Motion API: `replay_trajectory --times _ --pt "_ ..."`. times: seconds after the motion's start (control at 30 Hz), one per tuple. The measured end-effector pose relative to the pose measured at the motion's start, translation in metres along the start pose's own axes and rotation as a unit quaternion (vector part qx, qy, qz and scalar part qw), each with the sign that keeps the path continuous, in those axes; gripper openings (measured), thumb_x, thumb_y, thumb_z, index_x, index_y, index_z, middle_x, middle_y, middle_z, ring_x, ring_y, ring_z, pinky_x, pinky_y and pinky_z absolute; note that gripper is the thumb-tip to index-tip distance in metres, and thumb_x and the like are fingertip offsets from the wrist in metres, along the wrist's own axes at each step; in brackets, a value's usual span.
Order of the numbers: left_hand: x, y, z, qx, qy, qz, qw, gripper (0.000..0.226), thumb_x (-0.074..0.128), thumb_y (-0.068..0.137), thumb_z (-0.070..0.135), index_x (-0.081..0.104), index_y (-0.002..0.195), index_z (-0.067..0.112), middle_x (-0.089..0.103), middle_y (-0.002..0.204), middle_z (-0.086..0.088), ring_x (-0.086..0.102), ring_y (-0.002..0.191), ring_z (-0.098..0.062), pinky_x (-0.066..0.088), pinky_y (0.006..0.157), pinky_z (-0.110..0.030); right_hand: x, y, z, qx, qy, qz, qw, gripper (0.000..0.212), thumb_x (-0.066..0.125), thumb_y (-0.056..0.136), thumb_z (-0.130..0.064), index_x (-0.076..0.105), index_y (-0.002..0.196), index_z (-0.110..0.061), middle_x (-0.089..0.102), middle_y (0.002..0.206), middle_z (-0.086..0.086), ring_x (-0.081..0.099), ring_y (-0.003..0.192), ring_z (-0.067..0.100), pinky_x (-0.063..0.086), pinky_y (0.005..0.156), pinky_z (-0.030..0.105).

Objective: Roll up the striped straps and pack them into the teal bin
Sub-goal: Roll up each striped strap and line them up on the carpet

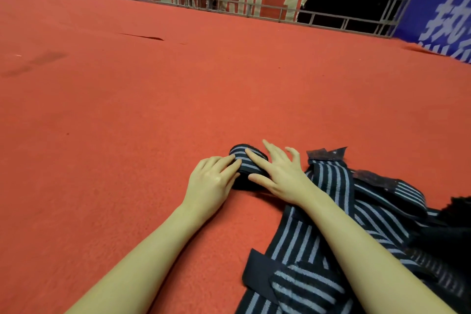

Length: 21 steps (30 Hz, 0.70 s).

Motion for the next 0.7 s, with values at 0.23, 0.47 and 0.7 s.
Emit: replay_trajectory --times 0.23,0.47,0.7 --pt "-0.009 -0.003 -0.001 -0.009 -0.010 -0.040 0.999 0.039 0.053 0.084 0.033 0.066 0.115 0.013 0.067 0.115 -0.004 0.066 0.091 -0.021 0.044 0.081 -0.031 -0.003 -0.007 -0.003 -0.009 0.073 0.059 0.996 0.060 0.062 0.089 -0.044 0.041 0.144 -0.032 0.050 0.135 0.000 0.052 0.109 0.025 0.013 0.096 0.022" --pt "0.000 0.013 -0.009 -0.027 0.001 -0.057 0.998 0.033 0.051 0.079 0.023 0.069 0.103 0.011 0.070 0.109 -0.007 0.068 0.087 -0.024 0.040 0.082 -0.031 0.015 0.002 -0.002 0.001 -0.043 0.140 0.989 0.067 0.079 0.072 -0.041 0.056 0.133 -0.025 0.065 0.114 0.004 0.066 0.081 0.020 0.026 0.082 0.037" --pt "0.013 0.019 -0.010 -0.066 0.003 -0.128 0.990 0.040 0.047 0.082 0.030 0.068 0.110 0.012 0.068 0.115 -0.007 0.066 0.098 -0.025 0.050 0.087 -0.038 0.020 0.012 0.005 0.054 -0.027 0.072 0.996 0.067 0.061 0.086 -0.051 0.034 0.146 -0.036 0.052 0.138 -0.001 0.059 0.109 0.021 0.031 0.091 0.044"
Point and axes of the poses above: each hand's wrist, its own y-axis towards the middle knuckle, its own x-axis out of the palm, z = x × y, the point moved 1 cm from there along y, towards the middle knuckle
